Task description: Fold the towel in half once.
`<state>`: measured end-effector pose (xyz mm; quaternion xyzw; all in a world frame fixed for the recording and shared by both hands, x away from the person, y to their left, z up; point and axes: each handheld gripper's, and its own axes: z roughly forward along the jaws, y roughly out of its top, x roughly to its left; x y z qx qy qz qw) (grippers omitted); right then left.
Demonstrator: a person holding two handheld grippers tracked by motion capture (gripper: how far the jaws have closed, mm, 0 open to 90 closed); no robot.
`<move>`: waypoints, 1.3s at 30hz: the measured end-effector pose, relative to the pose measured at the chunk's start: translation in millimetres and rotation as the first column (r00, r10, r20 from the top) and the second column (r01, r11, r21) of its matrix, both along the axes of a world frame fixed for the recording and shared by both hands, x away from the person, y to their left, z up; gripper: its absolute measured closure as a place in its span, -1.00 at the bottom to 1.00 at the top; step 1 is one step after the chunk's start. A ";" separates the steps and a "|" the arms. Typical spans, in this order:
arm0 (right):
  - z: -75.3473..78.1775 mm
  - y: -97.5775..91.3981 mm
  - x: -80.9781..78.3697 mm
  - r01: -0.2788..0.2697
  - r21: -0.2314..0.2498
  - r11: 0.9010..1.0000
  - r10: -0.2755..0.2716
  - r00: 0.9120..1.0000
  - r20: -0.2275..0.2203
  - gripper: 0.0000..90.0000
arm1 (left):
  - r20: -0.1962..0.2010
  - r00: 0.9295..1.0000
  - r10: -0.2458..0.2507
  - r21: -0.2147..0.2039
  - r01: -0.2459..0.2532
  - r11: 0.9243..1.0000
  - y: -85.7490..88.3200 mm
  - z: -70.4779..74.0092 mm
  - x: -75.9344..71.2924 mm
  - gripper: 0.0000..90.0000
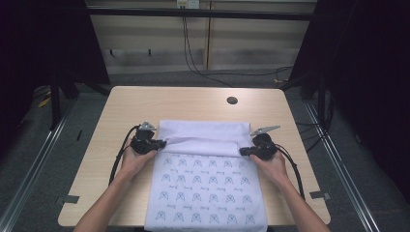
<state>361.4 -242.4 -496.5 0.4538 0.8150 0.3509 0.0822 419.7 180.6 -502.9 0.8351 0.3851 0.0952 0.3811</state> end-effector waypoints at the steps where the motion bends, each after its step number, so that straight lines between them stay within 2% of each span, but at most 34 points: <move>1: -0.4 0.9 6.8 0.012 0.002 1.000 -0.012 1.000 -0.003 0.93 | 0.003 1.000 0.022 -0.013 -0.022 1.000 -0.3 -1.1 5.2 0.92; 3: -1.6 2.6 20.2 0.027 0.010 1.000 -0.027 1.000 0.003 0.93 | 0.015 0.998 0.057 -0.014 -0.057 0.998 -0.7 -2.2 14.8 0.92; 4: -1.6 2.6 20.2 0.027 0.010 1.000 -0.027 1.000 0.003 0.93 | 0.015 0.998 0.057 -0.014 -0.057 0.998 -0.7 -2.2 14.8 0.92; 5: -2.3 3.4 32.0 0.049 0.014 0.999 -0.049 0.999 0.004 0.93 | 0.029 0.997 0.078 -0.016 -0.077 0.997 -2.3 -3.3 22.7 0.92; 6: -2.5 4.0 37.3 0.055 0.014 0.998 -0.055 0.998 0.007 0.93 | 0.037 0.996 0.086 -0.016 -0.085 0.996 -2.7 -3.8 26.2 0.92; 8: -2.4 4.8 42.2 0.065 0.007 0.998 -0.065 0.998 0.009 0.93 | 0.041 0.994 0.099 -0.018 -0.098 0.995 -3.2 -4.4 29.3 0.92; 9: -1.9 6.7 51.6 0.081 -0.014 0.997 -0.081 0.997 0.017 0.93 | 0.043 0.992 0.123 -0.033 -0.121 0.992 -4.4 -5.9 35.7 0.92; 10: -1.4 8.0 56.1 0.097 -0.028 0.995 -0.096 0.995 0.022 0.93 | 0.043 0.992 0.123 -0.033 -0.121 0.992 -4.4 -5.9 35.7 0.92; 11: -1.2 9.3 60.3 0.110 -0.039 0.993 -0.109 0.994 0.026 0.93 | 0.064 0.990 0.125 -0.014 -0.124 0.992 -5.4 -6.5 42.0 0.92; 12: -1.2 9.3 60.3 0.110 -0.039 0.993 -0.109 0.994 0.026 0.93 | 0.064 0.990 0.125 -0.014 -0.124 0.992 -5.4 -6.5 42.0 0.92; 13: -0.1 14.4 66.1 0.148 -0.078 0.986 -0.145 0.988 0.043 0.93 | 0.079 0.988 0.130 0.012 -0.132 0.991 -8.5 -5.4 47.2 0.92; 14: -0.1 14.4 66.1 0.148 -0.078 0.986 -0.145 0.988 0.043 0.93 | 0.079 0.988 0.130 0.012 -0.132 0.991 -8.5 -5.4 47.2 0.92; 15: 0.0 18.1 67.7 0.167 -0.094 0.981 -0.162 0.985 0.055 0.93 | 0.076 0.989 0.128 0.018 -0.129 0.991 -10.1 -4.9 49.6 0.92; 16: 0.1 18.2 67.1 0.164 -0.100 0.981 -0.159 0.986 0.058 0.93 | 0.062 0.989 0.132 0.016 -0.133 0.991 -8.5 -4.2 50.6 0.92; 17: -0.5 16.3 67.2 0.164 -0.089 0.982 -0.159 0.986 0.058 0.93 | 0.045 0.990 0.134 -0.002 -0.134 0.991 -6.9 -4.3 50.5 0.92; 18: -1.1 14.1 67.2 0.168 -0.067 0.984 -0.164 0.985 0.053 0.93 | 0.045 0.990 0.134 -0.002 -0.134 0.991 -6.9 -4.3 50.5 0.92; 19: -1.5 11.4 67.1 0.172 -0.044 0.984 -0.170 0.984 0.047 0.93 | 0.007 0.991 0.131 -0.047 -0.130 0.990 -3.5 -4.4 48.8 0.93; 20: -1.5 11.4 67.1 0.172 -0.044 0.984 -0.170 0.984 0.047 0.93 | 0.007 0.991 0.131 -0.047 -0.130 0.990 -3.5 -4.4 48.8 0.93; 21: -1.3 5.3 66.9 0.175 0.010 0.985 -0.175 0.984 0.040 0.93 | -0.008 0.994 0.113 -0.078 -0.113 0.991 0.3 -0.7 45.7 0.93; 23: 1.9 -1.9 65.6 0.171 0.074 0.982 -0.174 0.984 0.035 0.93 | -0.002 0.995 0.104 -0.146 -0.103 0.984 4.3 7.1 41.0 0.93; 24: 1.9 -1.9 65.6 0.171 0.074 0.982 -0.174 0.984 0.035 0.93 | -0.002 0.995 0.104 -0.146 -0.103 0.984 4.3 7.1 41.0 0.93; 25: 10.0 -10.4 64.3 0.168 0.125 0.978 -0.177 0.982 0.061 0.93 | 0.017 0.997 0.073 -0.167 -0.069 0.984 9.4 18.1 37.3 0.93; 26: 15.4 -15.0 63.4 0.161 0.154 0.975 -0.174 0.982 0.078 0.93 | 0.017 0.997 0.073 -0.167 -0.069 0.984 9.4 18.1 37.3 0.93; 27: 21.9 -19.7 61.3 0.163 0.185 0.969 -0.182 0.979 0.089 0.93 | 0.038 0.998 0.052 -0.171 -0.045 0.984 12.6 29.3 32.6 0.93; 29: 34.6 -29.8 58.5 0.162 0.234 0.959 -0.193 0.974 0.117 0.93 | 0.051 0.998 0.048 -0.206 -0.037 0.978 15.6 39.9 28.1 0.93; 30: 41.3 -33.9 56.7 0.163 0.243 0.956 -0.198 0.972 0.129 0.93 | 0.051 0.998 0.048 -0.206 -0.037 0.978 15.6 39.9 28.1 0.93; 31: 47.3 -38.3 54.7 0.156 0.255 0.954 -0.196 0.971 0.140 0.93 | 0.068 0.997 0.037 -0.223 -0.021 0.975 19.3 50.1 23.3 0.92; 32: 52.0 -42.9 52.6 0.148 0.272 0.951 -0.192 0.971 0.143 0.93 | 0.068 0.997 0.037 -0.223 -0.021 0.975 19.3 50.1 23.3 0.92; 33: 56.1 -46.1 49.8 0.141 0.275 0.951 -0.187 0.972 0.146 0.93 | 0.075 0.997 0.018 -0.289 0.005 0.957 22.7 56.7 14.6 0.92; 34: 59.9 -48.3 46.1 0.131 0.275 0.952 -0.178 0.972 0.154 0.93 | 0.075 0.997 0.018 -0.289 0.005 0.957 22.7 56.7 14.6 0.92; 35: 63.5 -49.9 42.0 0.115 0.274 0.955 -0.163 0.974 0.160 0.93 | 0.081 0.997 -0.014 -0.271 0.036 0.962 22.8 61.0 5.4 0.92; 37: 69.9 -51.9 34.0 0.085 0.264 0.961 -0.135 0.975 0.175 0.93 | 0.087 0.995 -0.040 -0.265 0.062 0.962 23.3 64.8 -3.5 0.92; 38: 72.9 -52.7 29.7 0.075 0.259 0.963 -0.123 0.977 0.174 0.93 | 0.087 0.995 -0.040 -0.265 0.062 0.962 23.3 64.8 -3.5 0.92; 39: 75.9 -53.7 24.6 0.065 0.264 0.962 -0.115 0.977 0.178 0.93 | 0.102 0.993 -0.060 -0.278 0.087 0.957 24.6 69.7 -13.3 0.92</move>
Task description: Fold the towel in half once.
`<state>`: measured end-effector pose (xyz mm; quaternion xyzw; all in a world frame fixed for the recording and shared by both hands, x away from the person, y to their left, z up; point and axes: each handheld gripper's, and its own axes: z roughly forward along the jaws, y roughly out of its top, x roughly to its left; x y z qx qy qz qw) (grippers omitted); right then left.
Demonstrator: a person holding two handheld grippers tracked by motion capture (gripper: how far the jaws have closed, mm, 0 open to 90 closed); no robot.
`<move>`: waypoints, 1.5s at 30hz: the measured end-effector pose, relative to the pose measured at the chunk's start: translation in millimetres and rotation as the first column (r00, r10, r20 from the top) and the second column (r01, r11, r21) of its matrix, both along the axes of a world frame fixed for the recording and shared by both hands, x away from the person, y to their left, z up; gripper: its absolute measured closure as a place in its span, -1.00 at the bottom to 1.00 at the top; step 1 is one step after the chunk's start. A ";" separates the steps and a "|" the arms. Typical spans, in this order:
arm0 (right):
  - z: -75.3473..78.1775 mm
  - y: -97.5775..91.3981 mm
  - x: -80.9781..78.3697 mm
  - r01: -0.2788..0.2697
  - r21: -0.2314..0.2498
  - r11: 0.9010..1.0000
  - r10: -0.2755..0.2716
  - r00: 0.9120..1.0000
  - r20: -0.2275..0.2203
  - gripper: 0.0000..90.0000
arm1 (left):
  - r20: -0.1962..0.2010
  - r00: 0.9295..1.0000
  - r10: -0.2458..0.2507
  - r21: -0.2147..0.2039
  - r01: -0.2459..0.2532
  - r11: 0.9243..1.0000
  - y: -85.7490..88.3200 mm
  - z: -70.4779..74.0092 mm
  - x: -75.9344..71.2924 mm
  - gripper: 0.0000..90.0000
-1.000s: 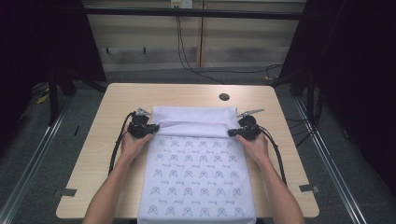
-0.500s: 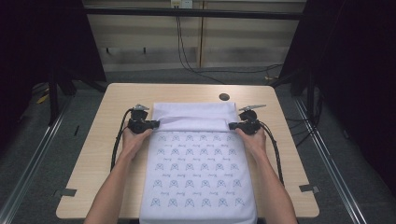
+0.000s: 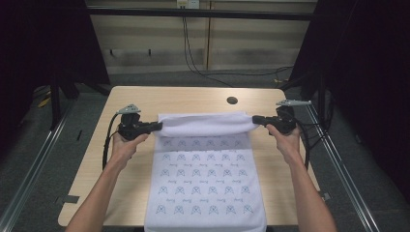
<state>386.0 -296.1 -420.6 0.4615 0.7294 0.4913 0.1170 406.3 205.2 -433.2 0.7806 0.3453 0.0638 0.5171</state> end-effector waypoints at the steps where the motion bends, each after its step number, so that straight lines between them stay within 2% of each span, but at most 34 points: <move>1: 2.7 -1.2 -5.1 -0.012 0.010 1.000 0.012 1.000 0.008 0.93 | 0.011 1.000 -0.010 -0.001 0.010 1.000 0.7 2.9 -5.7 0.92; 4: 9.1 -3.9 -22.9 -0.040 0.010 0.999 0.039 0.999 0.027 0.93 | 0.033 0.999 -0.042 -0.001 0.042 0.999 4.6 11.4 -22.7 0.92; 5: 9.1 -3.9 -22.9 -0.040 0.010 0.999 0.039 0.999 0.027 0.93 | 0.033 0.999 -0.042 -0.001 0.042 0.999 4.6 11.4 -22.7 0.92; 6: 13.5 -3.4 -35.8 -0.062 0.002 0.998 0.062 0.998 0.034 0.93 | 0.034 0.998 -0.050 -0.004 0.050 0.999 7.3 14.0 -27.4 0.92; 8: 20.1 -2.7 -47.5 -0.084 0.005 0.996 0.084 0.995 0.056 0.93 | 0.042 0.998 -0.051 -0.029 0.052 0.998 14.5 24.2 -42.0 0.92; 10: 29.7 -0.7 -58.6 -0.103 0.008 0.995 0.102 0.992 0.077 0.93 | 0.058 0.997 -0.045 -0.026 0.047 0.999 18.2 33.4 -53.8 0.92; 11: 34.6 0.3 -64.1 -0.114 0.015 0.993 0.113 0.989 0.091 0.93 | 0.058 0.997 -0.045 -0.026 0.047 0.999 18.2 33.4 -53.8 0.92; 12: 39.2 1.7 -70.0 -0.121 0.017 0.992 0.119 0.988 0.101 0.93 | 0.081 0.995 -0.056 -0.039 0.059 0.997 22.2 40.3 -68.7 0.92; 13: 39.2 1.7 -70.0 -0.121 0.017 0.992 0.119 0.988 0.101 0.93 | 0.081 0.995 -0.056 -0.039 0.059 0.997 22.2 40.3 -68.7 0.92; 14: 45.8 4.5 -83.0 -0.147 0.002 0.989 0.145 0.983 0.115 0.93 | 0.085 0.995 -0.059 -0.047 0.064 0.997 24.7 41.8 -75.6 0.92; 15: 45.8 4.5 -83.0 -0.147 0.002 0.989 0.145 0.983 0.115 0.93 | 0.082 0.995 -0.063 -0.050 0.067 0.996 27.0 42.0 -81.7 0.92; 16: 48.1 7.6 -96.1 -0.168 -0.020 0.986 0.169 0.979 0.111 0.93 | 0.074 0.995 -0.073 -0.012 0.074 0.997 28.4 39.7 -91.5 0.92; 17: 48.1 8.8 -103.1 -0.180 -0.024 0.983 0.181 0.978 0.108 0.93 | 0.074 0.995 -0.073 -0.012 0.074 0.997 28.4 39.7 -91.5 0.92; 18: 48.1 10.0 -110.7 -0.186 -0.027 0.982 0.188 0.976 0.106 0.93 | 0.052 0.994 -0.092 -0.017 0.093 0.996 30.2 37.5 -99.9 0.92; 19: 48.5 11.1 -118.5 -0.191 -0.032 0.981 0.193 0.975 0.111 0.93 | 0.059 0.994 -0.097 -0.010 0.098 0.995 31.1 38.5 -104.3 0.92; 23: 55.4 10.0 -145.8 -0.213 -0.022 0.977 0.214 0.967 0.138 0.93 | 0.081 0.991 -0.108 -0.046 0.112 0.993 35.4 49.2 -117.1 0.91; 24: 55.4 10.0 -145.8 -0.213 -0.022 0.977 0.214 0.967 0.138 0.93 | 0.090 0.990 -0.111 -0.056 0.116 0.992 36.8 53.0 -121.3 0.91; 26: 59.1 8.3 -156.9 -0.219 -0.011 0.976 0.218 0.964 0.156 0.93 | 0.094 0.988 -0.123 -0.036 0.126 0.991 36.6 54.9 -131.1 0.91; 27: 57.8 8.1 -167.1 -0.226 -0.017 0.974 0.226 0.962 0.154 0.93 | 0.068 0.987 -0.148 -0.018 0.150 0.989 34.6 45.5 -141.3 0.91; 28: 54.4 8.4 -171.5 -0.230 -0.022 0.973 0.231 0.962 0.147 0.93 | 0.047 0.987 -0.154 0.003 0.154 0.988 33.2 37.8 -146.5 0.91; 29: 54.4 8.4 -171.5 -0.230 -0.022 0.973 0.231 0.962 0.147 0.93 | 0.047 0.987 -0.154 0.003 0.154 0.988 33.2 37.8 -146.5 0.91; 30: 42.6 8.7 -179.1 -0.244 -0.015 0.970 0.245 0.963 0.115 0.92 | 0.002 0.984 -0.176 0.021 0.176 0.984 32.3 19.2 -156.4 0.91; 31: 42.6 8.7 -179.1 -0.244 -0.015 0.970 0.245 0.963 0.115 0.92 | 0.002 0.984 -0.176 0.021 0.176 0.984 32.3 19.2 -156.4 0.90; 32: 26.7 10.1 -188.1 -0.257 -0.021 0.966 0.258 0.964 0.068 0.92 | -0.038 0.981 -0.189 0.036 0.191 0.981 33.7 1.8 -166.0 0.90; 34: 10.5 10.8 -199.0 -0.264 -0.023 0.964 0.265 0.964 0.023 0.91 | -0.076 0.977 -0.200 0.036 0.203 0.978 35.7 -13.1 -174.3 0.89; 36: -4.1 10.7 -208.7 -0.289 -0.014 0.957 0.289 0.957 -0.013 0.89 | -0.097 0.970 -0.225 0.047 0.230 0.972 36.7 -24.6 -180.0 0.85; 37: -10.1 11.1 -212.7 -0.300 -0.019 0.954 0.299 0.954 -0.034 0.87 | -0.097 0.970 -0.225 0.047 0.230 0.972 36.7 -24.6 -180.0 0.84; 38: -15.3 11.0 -216.3 -0.317 -0.017 0.948 0.316 0.948 -0.047 0.85 | -0.123 0.959 -0.255 0.062 0.264 0.963 35.6 -32.3 -183.7 0.81; 40: -24.1 10.6 -222.3 -0.350 0.001 0.937 0.349 0.934 -0.080 0.80 | -0.132 0.948 -0.288 0.074 0.299 0.951 33.5 -35.0 -189.2 0.79; 41: -28.0 10.5 -226.0 -0.359 0.004 0.933 0.358 0.929 -0.093 0.78 | -0.132 0.948 -0.288 0.074 0.299 0.951 33.5 -35.0 -189.2 0.77; 42: -31.9 10.4 -229.9 -0.373 0.017 0.928 0.373 0.921 -0.110 0.74 | -0.134 0.941 -0.312 0.085 0.324 0.942 32.5 -34.6 -195.5 0.75; 43: -31.9 10.4 -229.9 -0.373 0.017 0.928 0.373 0.921 -0.110 0.74 | -0.134 0.941 -0.312 0.085 0.324 0.942 32.5 -34.6 -195.5 0.73; 44: -38.5 9.9 -237.5 -0.419 0.027 0.907 0.419 0.897 -0.141 0.68 | -0.125 0.933 -0.336 0.086 0.348 0.934 32.7 -32.1 -202.4 0.71; 45: -38.5 9.9 -237.5 -0.419 0.027 0.907 0.419 0.897 -0.141 0.68 | -0.125 0.933 -0.336 0.086 0.348 0.934 32.7 -32.1 -202.4 0.69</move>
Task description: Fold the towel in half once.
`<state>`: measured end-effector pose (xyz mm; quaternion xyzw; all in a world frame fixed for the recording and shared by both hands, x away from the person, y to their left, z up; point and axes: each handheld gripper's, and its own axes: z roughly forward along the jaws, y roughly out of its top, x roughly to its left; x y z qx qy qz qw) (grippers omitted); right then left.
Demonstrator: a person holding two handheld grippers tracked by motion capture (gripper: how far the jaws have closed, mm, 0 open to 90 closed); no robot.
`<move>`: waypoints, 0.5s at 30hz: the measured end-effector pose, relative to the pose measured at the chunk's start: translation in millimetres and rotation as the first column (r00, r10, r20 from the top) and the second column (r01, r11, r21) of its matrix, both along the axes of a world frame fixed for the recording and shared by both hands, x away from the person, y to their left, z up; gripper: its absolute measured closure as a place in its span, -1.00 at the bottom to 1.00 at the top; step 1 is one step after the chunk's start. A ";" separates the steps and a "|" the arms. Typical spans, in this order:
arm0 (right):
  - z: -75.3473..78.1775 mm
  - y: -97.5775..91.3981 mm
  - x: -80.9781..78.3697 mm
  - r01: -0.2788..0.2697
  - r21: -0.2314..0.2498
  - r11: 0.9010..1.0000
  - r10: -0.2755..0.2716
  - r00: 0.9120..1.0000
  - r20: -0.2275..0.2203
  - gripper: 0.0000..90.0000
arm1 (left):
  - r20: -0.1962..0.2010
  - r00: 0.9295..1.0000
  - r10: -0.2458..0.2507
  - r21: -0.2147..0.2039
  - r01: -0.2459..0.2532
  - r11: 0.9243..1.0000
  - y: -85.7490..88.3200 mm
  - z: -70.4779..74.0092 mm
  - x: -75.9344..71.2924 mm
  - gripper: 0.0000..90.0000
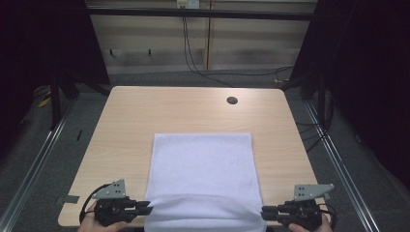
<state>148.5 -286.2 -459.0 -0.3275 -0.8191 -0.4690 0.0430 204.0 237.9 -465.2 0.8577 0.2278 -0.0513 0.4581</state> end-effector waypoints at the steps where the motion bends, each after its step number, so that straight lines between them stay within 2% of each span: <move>1: -0.7 -1.8 -6.7 -0.009 -0.009 1.000 0.009 1.000 -0.002 0.59 | 0.006 1.000 -0.009 -0.026 0.009 1.000 1.1 4.6 -5.7 0.66; 3: 2.3 -5.6 -8.7 0.007 0.014 1.000 -0.007 1.000 0.011 0.62 | 0.014 0.999 -0.031 -0.041 0.031 0.999 3.3 6.8 -8.8 0.62; 6: 2.9 -8.2 0.8 0.067 -0.004 0.998 -0.067 0.997 0.025 0.60 | 0.003 1.000 -0.018 -0.063 0.018 0.998 6.9 6.8 -6.2 0.56; 7: 2.9 -8.2 0.8 0.067 -0.004 0.998 -0.067 0.997 0.025 0.60 | 0.003 1.000 -0.018 -0.063 0.018 0.998 6.9 6.8 -6.2 0.54; 8: 1.0 -6.8 12.2 0.101 -0.022 0.995 -0.100 0.994 0.036 0.57 | 0.003 1.000 -0.022 -0.084 0.022 0.996 8.5 7.5 -3.5 0.51; 12: -0.1 -1.8 41.1 0.134 -0.041 0.990 -0.131 0.990 0.052 0.60 | 0.016 1.000 0.004 -0.083 -0.003 0.997 7.8 9.3 7.4 0.46; 13: -0.4 0.1 49.8 0.132 -0.042 0.990 -0.130 0.990 0.051 0.60 | 0.012 0.999 0.031 -0.109 -0.029 0.994 7.5 10.0 20.9 0.44; 14: -0.8 2.8 58.4 0.136 -0.053 0.989 -0.133 0.990 0.056 0.60 | 0.012 0.999 0.031 -0.109 -0.029 0.994 7.5 10.0 20.9 0.45; 15: -2.4 5.5 67.7 0.136 -0.064 0.989 -0.133 0.989 0.058 0.61 | 0.017 0.998 0.067 -0.095 -0.065 0.993 3.8 10.3 39.0 0.47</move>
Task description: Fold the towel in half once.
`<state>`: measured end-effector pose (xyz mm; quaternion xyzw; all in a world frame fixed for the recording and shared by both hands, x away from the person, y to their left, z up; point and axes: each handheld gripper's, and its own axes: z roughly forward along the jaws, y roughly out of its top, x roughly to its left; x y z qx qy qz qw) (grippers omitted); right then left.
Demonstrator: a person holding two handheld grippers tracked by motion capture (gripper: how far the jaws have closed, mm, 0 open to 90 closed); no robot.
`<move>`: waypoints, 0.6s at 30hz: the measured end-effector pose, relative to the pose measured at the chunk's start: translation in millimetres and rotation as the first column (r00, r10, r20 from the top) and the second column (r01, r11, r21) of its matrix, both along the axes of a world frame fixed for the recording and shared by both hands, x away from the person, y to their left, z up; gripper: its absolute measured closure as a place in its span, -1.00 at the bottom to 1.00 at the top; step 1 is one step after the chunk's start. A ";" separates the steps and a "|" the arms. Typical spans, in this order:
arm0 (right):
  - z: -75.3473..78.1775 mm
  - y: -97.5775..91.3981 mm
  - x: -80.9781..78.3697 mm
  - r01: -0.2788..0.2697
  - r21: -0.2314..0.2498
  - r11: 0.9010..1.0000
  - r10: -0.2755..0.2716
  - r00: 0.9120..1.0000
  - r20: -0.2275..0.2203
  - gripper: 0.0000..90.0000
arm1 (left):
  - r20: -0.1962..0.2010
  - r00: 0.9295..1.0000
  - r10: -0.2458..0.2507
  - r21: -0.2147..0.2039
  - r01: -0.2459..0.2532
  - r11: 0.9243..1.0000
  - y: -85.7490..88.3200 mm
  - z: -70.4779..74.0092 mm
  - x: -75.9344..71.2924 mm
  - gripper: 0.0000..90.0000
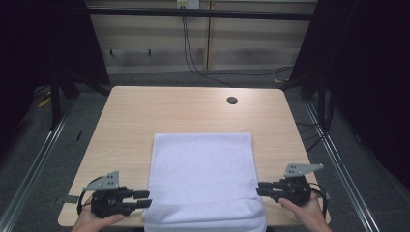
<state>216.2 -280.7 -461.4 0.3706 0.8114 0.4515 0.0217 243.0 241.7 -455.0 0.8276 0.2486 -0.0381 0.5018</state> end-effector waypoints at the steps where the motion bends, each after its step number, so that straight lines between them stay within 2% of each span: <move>1: -1.9 3.2 9.5 -0.005 -0.006 1.000 0.005 1.000 -0.012 0.61 | 0.000 1.000 0.000 0.000 0.000 1.000 0.0 0.0 0.0 0.47; 2: -4.0 7.1 18.5 -0.003 -0.025 1.000 0.003 1.000 -0.013 0.61 | -0.003 0.999 0.042 0.017 -0.042 0.999 -6.2 -2.0 21.8 0.47; 4: -8.6 15.1 36.3 -0.003 -0.049 0.999 0.002 1.000 -0.023 0.61 | -0.008 0.998 0.064 0.068 -0.064 0.996 -15.7 -7.6 45.1 0.46; 5: -10.5 19.4 44.7 -0.007 -0.065 0.998 0.006 1.000 -0.024 0.61 | -0.007 0.995 0.096 0.079 -0.095 0.992 -19.5 -11.5 56.3 0.46; 6: -12.0 23.7 52.3 -0.003 -0.084 0.996 0.000 0.999 -0.038 0.60 | -0.030 0.993 0.117 0.087 -0.114 0.990 -23.9 -15.8 67.9 0.47; 7: -12.0 23.7 52.3 -0.003 -0.084 0.996 0.000 0.999 -0.038 0.60 | -0.030 0.993 0.117 0.087 -0.114 0.990 -23.9 -15.8 67.9 0.47; 8: -16.8 32.0 68.4 -0.006 -0.107 0.994 0.001 0.999 -0.045 0.60 | -0.014 0.991 0.136 0.138 -0.132 0.982 -32.6 -23.9 87.9 0.46; 10: -22.3 39.5 83.3 0.001 -0.128 0.992 -0.007 0.999 -0.051 0.61 | -0.039 0.982 0.183 0.135 -0.176 0.975 -37.1 -31.6 104.2 0.47; 11: -25.3 43.2 90.2 0.001 -0.133 0.991 -0.009 0.998 -0.054 0.60 | -0.039 0.981 0.190 0.153 -0.183 0.971 -39.3 -34.6 109.9 0.47; 12: -28.2 47.0 96.3 0.008 -0.151 0.989 -0.015 0.999 -0.047 0.59 | -0.016 0.981 0.195 0.185 -0.189 0.964 -41.7 -37.6 114.2 0.47; 13: -31.2 49.6 102.1 0.013 -0.157 0.987 -0.021 0.999 -0.047 0.59 | -0.016 0.981 0.195 0.185 -0.189 0.964 -41.7 -37.6 114.2 0.46; 14: -34.0 51.5 106.9 0.017 -0.154 0.988 -0.025 0.998 -0.051 0.59 | -0.001 0.978 0.210 0.233 -0.204 0.951 -44.8 -45.0 120.3 0.46; 15: -34.0 51.5 106.9 0.017 -0.154 0.988 -0.025 0.998 -0.051 0.59 | -0.001 0.978 0.210 0.233 -0.204 0.951 -44.8 -45.0 120.3 0.49; 16: -36.7 53.2 111.9 0.023 -0.158 0.987 -0.030 0.999 -0.044 0.60 | -0.001 0.978 0.207 0.215 -0.202 0.955 -43.7 -47.6 119.6 0.50; 17: -36.8 53.4 112.0 0.024 -0.154 0.988 -0.032 0.998 -0.048 0.59 | 0.004 0.981 0.194 0.233 -0.190 0.954 -43.8 -46.2 117.1 0.50; 18: -36.6 53.9 109.9 0.022 -0.165 0.986 -0.030 0.998 -0.047 0.59 | -0.002 0.984 0.177 0.236 -0.172 0.956 -43.5 -45.5 113.9 0.52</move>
